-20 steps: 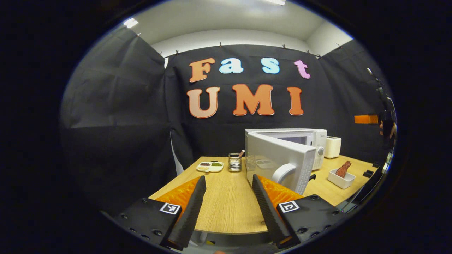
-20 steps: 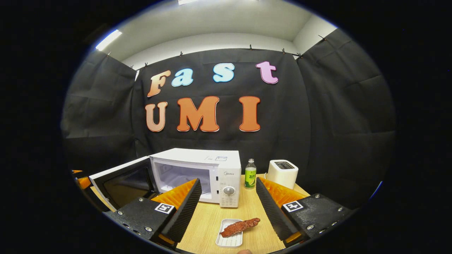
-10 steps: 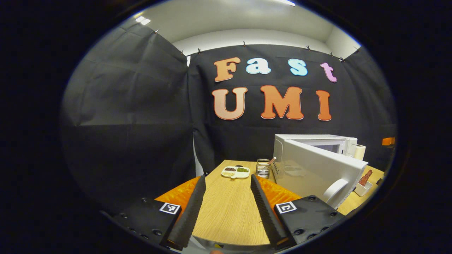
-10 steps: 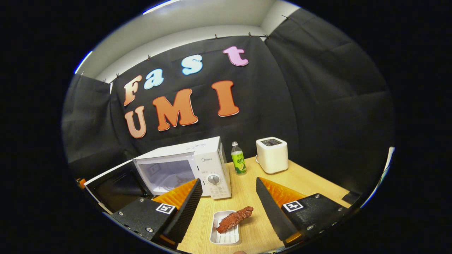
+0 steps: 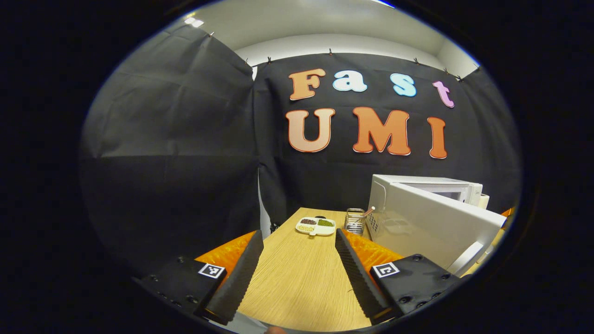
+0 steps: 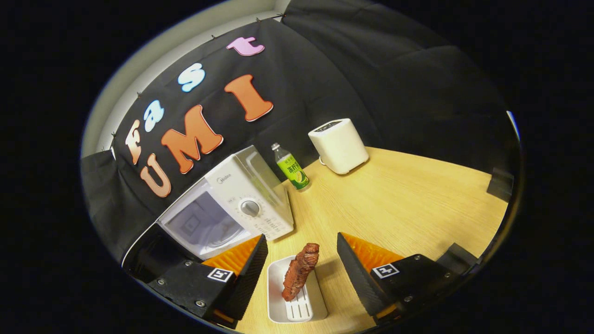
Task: Open the microwave oven with the left hand, put the food in, and close the microwave oven.
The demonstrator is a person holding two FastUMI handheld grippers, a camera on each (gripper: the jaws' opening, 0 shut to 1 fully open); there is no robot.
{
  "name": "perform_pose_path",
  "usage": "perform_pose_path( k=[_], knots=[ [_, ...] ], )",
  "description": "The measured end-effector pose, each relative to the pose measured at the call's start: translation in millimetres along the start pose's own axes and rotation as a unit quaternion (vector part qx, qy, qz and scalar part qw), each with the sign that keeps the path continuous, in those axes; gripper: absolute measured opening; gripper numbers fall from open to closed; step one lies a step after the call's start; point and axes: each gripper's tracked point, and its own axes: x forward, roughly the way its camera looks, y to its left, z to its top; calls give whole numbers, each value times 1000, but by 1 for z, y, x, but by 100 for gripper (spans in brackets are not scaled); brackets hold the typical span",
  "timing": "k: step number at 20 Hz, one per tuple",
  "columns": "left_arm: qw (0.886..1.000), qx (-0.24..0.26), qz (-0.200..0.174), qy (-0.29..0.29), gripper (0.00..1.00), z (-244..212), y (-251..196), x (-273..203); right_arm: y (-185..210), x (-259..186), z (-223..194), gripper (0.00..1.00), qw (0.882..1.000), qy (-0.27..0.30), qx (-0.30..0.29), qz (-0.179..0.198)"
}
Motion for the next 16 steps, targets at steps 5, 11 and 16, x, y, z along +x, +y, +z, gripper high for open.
perform_pose_path(
  k=[5, 11, 16],
  knots=[
    [1000, 13, 8, 13, 98, -8, 6, 15, -4, 17, -22, 75, 999, 34, 39, 7],
    [1000, 9, 11, 24, 97, -16, 8, 22, -5, 21, -25, 31, 996, 37, 80, 16],
    [1000, 9, 11, 23, 97, -15, 11, 20, 5, 22, -21, 16, 990, 32, 131, 35]
  ],
)
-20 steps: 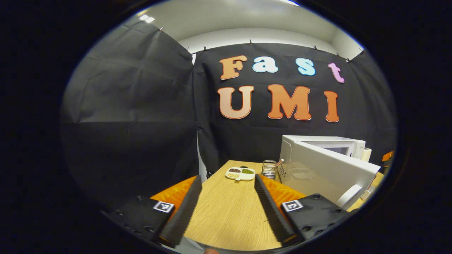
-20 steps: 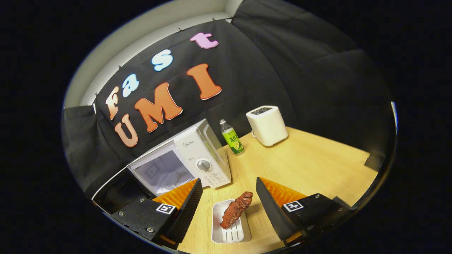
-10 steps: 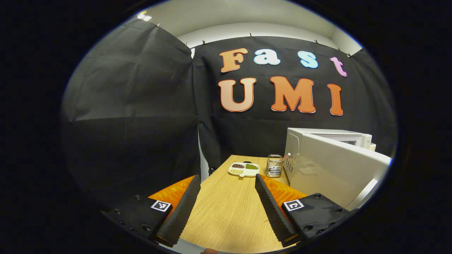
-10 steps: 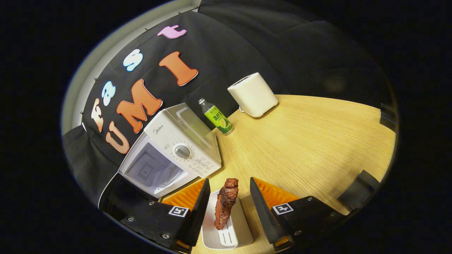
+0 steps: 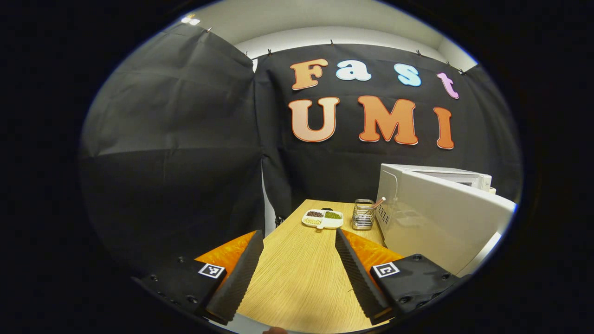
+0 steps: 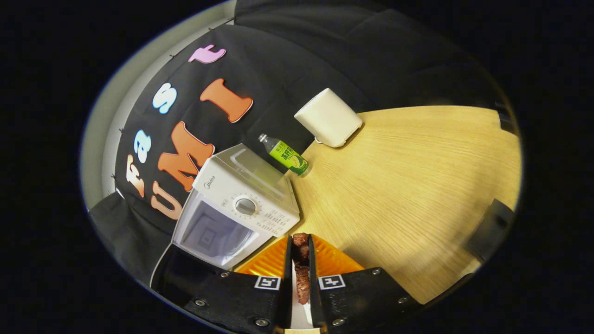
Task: Open the microwave oven with the left hand, put the food in, and close the microwave oven.
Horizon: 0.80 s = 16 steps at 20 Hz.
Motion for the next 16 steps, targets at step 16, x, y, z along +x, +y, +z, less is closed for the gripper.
perform_pose_path(
  k=[16],
  knots=[
    [1000, -6, -9, -17, 97, 8, 12, -23, 108, -34, 54, 10, 994, -91, -34, 59]
  ],
)
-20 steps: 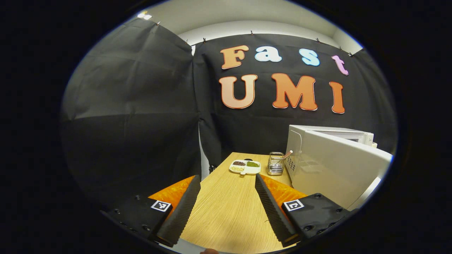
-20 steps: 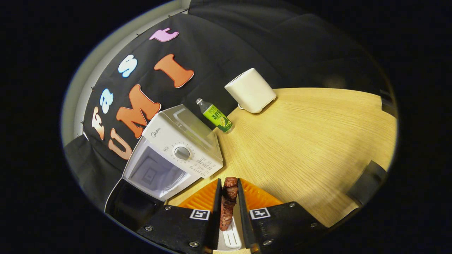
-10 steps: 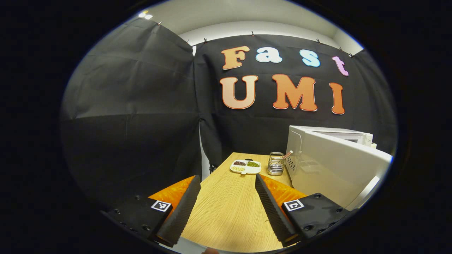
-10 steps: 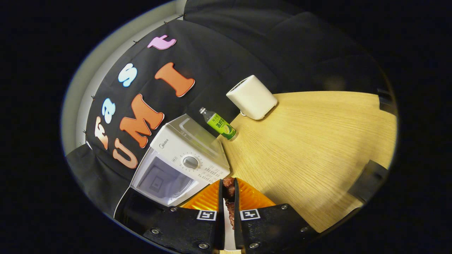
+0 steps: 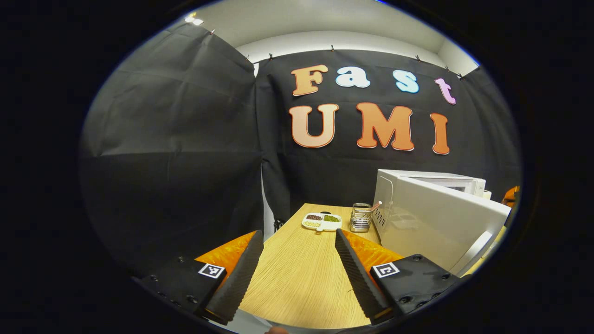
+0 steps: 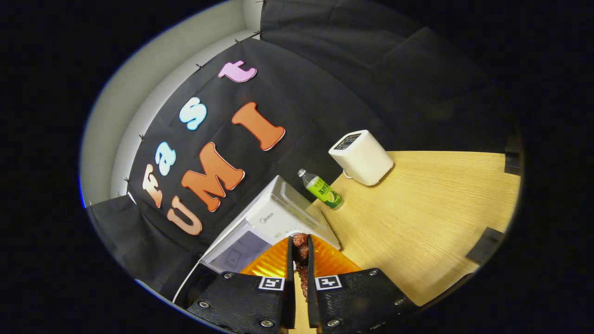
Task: Open the microwave oven with the left hand, put the food in, and close the microwave oven.
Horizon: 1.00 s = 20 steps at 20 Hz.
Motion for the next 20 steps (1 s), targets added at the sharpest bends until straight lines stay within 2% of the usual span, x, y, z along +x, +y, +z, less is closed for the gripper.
perform_pose_path(
  k=[5, 9, 11, 12, 16, 20],
  knots=[
    [1000, -6, -10, 0, 99, -3, -1, -6, 57, 15, -17, 10, 999, 4, 6, 41],
    [1000, -13, -18, 3, 97, -7, -3, -6, 88, 35, -39, 10, 999, 6, 13, 52],
    [1000, -12, -22, 8, 100, -9, -4, -8, 102, 51, -57, 10, 998, 17, 13, 56],
    [1000, -11, -25, 8, 97, -9, -5, -8, 110, 59, -68, 10, 998, 24, 11, 56],
    [1000, -8, -29, 5, 99, -6, -3, -4, 123, 95, -99, 10, 999, 26, 17, 42],
    [1000, -5, -28, 9, 97, -10, 1, 9, 134, 136, -134, 10, 999, 27, 37, 26]
  ],
)
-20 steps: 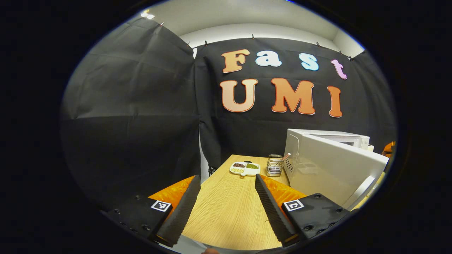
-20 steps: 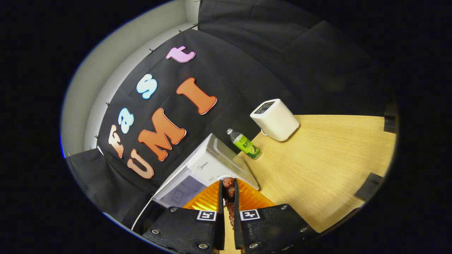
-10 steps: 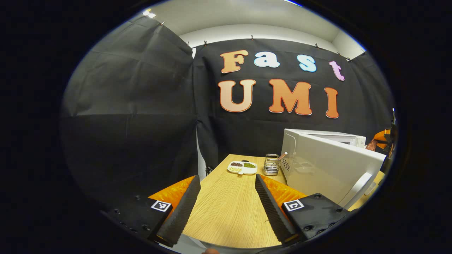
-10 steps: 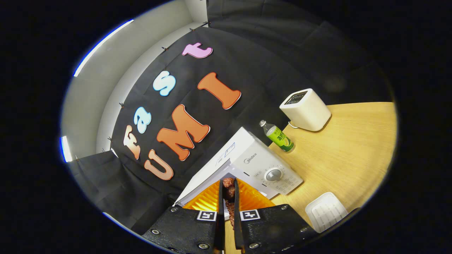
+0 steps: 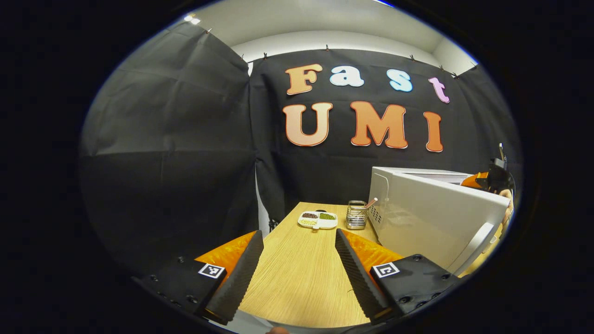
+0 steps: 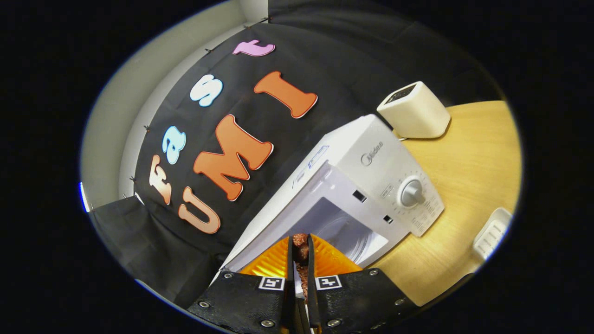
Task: Open the microwave oven with the left hand, put the food in, and close the microwave oven.
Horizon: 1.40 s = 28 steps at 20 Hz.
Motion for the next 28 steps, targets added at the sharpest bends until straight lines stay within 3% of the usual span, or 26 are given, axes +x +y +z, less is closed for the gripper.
perform_pose_path(
  k=[12, 16, 18, 22, 23, 25, 28],
  knots=[
    [999, -15, 13, 30, 100, -25, 28, 43, -5, 114, -60, 10, 998, -45, -3, -35],
    [999, -19, 16, 37, 100, -31, 32, 50, -8, 122, -60, 10, 998, -44, -31, -44],
    [999, -18, 18, 37, 100, -33, 32, 53, -21, 123, -58, 14, 995, -41, -61, -71],
    [999, -24, 13, 33, 100, -32, 27, 50, -43, 125, -54, 33, 985, -40, -116, -122],
    [999, -23, 13, 33, 97, -31, 27, 50, -45, 124, -52, 55, 982, -42, -138, -122],
    [999, -20, 13, 32, 100, -31, 24, 50, -33, 118, -48, 78, 977, -49, -178, -105],
    [999, -19, 6, 28, 97, -27, 16, 48, -23, 110, -40, 93, 964, -59, -240, -94]
  ],
)
